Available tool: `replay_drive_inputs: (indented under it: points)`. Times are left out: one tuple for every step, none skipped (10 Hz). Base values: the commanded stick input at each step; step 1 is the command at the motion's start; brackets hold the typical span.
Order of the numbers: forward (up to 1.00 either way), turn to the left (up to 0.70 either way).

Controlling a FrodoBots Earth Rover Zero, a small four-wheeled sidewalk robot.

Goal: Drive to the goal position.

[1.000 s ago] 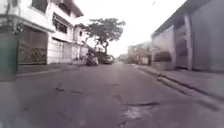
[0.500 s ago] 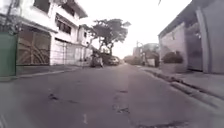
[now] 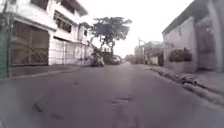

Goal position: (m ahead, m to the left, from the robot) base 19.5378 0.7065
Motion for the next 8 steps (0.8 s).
replay_drive_inputs:
  points:
    - [1.0, -0.4]
    - [1.0, -0.4]
    - [1.0, -0.4]
    - [1.0, -0.4]
    - [1.0, -0.21]
    - [1.0, -0.06]
    - [1.0, 0.0]
    - [1.0, 0.0]
